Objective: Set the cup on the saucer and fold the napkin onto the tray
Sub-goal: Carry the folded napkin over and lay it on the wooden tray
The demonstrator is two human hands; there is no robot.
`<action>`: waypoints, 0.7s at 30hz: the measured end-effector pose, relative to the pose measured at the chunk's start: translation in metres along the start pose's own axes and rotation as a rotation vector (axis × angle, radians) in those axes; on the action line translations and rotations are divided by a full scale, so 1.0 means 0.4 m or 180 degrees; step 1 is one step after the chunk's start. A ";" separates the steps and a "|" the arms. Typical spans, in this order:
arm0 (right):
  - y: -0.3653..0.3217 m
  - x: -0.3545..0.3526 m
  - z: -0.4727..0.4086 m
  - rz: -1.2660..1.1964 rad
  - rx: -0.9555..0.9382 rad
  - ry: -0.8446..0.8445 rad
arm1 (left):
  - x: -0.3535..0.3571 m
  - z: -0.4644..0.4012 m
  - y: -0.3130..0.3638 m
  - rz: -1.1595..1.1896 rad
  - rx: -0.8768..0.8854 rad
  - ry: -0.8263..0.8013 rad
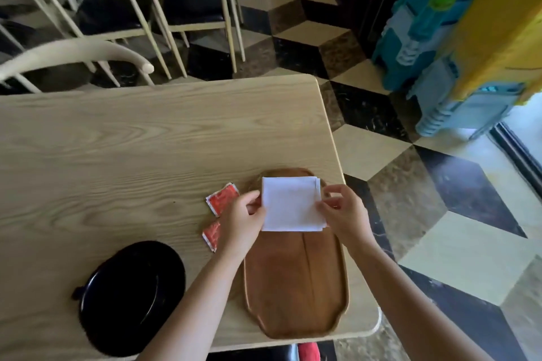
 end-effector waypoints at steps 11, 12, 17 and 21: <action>0.004 0.017 0.054 0.1198 -0.0869 0.0502 | 0.004 0.065 -0.014 -0.1394 0.0866 0.0693; -0.004 0.024 0.059 0.1642 -0.1305 0.0626 | 0.005 0.076 0.001 -0.1686 0.1260 0.0801; 0.017 0.085 0.045 0.2983 -0.2183 0.0141 | 0.077 0.081 -0.008 -0.3047 0.1966 -0.0106; 0.038 0.101 0.040 0.3000 -0.2113 -0.0200 | 0.092 0.074 -0.052 -0.3362 0.1691 -0.0405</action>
Point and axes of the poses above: each hand's wrist, its own z-axis away from the middle knuckle, its own x-axis out of the palm, y = z × x, the point moved 5 cm from there along -z, towards the middle knuckle, and after that the axes turned 2 degrees about z, right-handed, at the moved point
